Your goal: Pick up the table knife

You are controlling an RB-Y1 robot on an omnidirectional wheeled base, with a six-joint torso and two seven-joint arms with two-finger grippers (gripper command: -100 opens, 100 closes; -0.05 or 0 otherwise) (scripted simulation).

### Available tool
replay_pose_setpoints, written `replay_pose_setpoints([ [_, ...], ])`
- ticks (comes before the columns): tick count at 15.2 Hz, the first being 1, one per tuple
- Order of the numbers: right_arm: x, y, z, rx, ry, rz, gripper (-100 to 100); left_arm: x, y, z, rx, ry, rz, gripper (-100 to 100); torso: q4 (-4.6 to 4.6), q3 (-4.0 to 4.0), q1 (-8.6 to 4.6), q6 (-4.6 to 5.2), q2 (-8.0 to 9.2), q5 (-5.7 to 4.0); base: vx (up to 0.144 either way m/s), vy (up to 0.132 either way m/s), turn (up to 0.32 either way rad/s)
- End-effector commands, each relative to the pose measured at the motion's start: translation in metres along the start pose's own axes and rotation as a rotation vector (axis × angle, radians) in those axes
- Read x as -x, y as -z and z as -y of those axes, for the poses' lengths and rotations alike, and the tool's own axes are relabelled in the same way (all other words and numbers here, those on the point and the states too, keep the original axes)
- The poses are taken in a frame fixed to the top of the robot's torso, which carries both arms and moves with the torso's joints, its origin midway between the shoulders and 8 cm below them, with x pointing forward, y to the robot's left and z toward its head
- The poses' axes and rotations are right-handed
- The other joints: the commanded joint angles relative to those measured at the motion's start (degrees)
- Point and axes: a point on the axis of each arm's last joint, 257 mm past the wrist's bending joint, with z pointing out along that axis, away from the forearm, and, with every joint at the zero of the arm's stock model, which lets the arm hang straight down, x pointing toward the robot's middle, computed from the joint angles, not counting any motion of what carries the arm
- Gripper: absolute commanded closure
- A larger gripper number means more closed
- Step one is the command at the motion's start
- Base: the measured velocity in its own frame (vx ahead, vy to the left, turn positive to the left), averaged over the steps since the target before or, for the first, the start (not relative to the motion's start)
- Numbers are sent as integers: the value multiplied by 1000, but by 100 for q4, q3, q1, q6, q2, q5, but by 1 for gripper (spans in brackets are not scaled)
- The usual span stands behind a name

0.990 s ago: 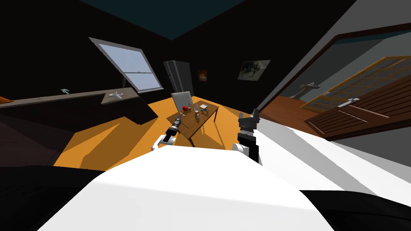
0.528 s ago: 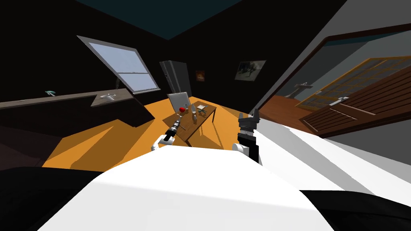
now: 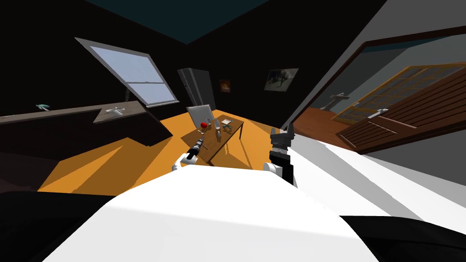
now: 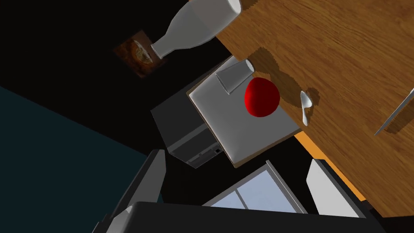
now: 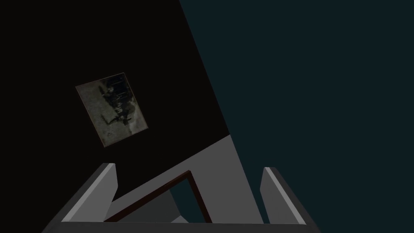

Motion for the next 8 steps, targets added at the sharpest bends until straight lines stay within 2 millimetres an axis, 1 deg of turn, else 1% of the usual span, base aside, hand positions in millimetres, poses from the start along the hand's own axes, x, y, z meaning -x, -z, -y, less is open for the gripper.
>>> replay_pose_setpoints([
  [1,0,0,0,0,0,0,0,4,-2,-23,56,-21,-2,-100,0,0,0,0,0,0,63,-60,-54],
  [2,0,0,0,0,0,0,0,4,-1,-28,65,-21,-3,-100,-1,-2,-4,0,-4,-1,52,-42,-13],
  [3,0,0,0,0,0,0,0,9,-4,-47,116,-50,0,-100,-1,-2,-1,-2,-2,-1,56,-47,-56],
  [4,0,0,0,0,0,0,0,7,-2,-55,133,-49,-4,-100,-1,-2,-2,0,-3,-1,65,-48,-60],
  [5,0,0,0,0,0,0,0,15,-5,-66,170,-77,4,-100,-1,-3,-2,0,-5,-1,78,-65,-76],
  [6,0,0,0,0,0,0,0,12,-2,-82,201,-77,-3,-100,-2,-6,-6,1,-10,-1,83,-68,-65],
  [7,0,0,0,0,0,0,0,20,-3,-95,242,-104,4,-100,-3,-7,-8,-1,-12,-2,97,-59,-77],
  [8,0,0,0,0,0,0,0,17,1,-108,268,-104,-2,-100,-3,-9,-8,0,-17,-2,104,-49,-59],
])
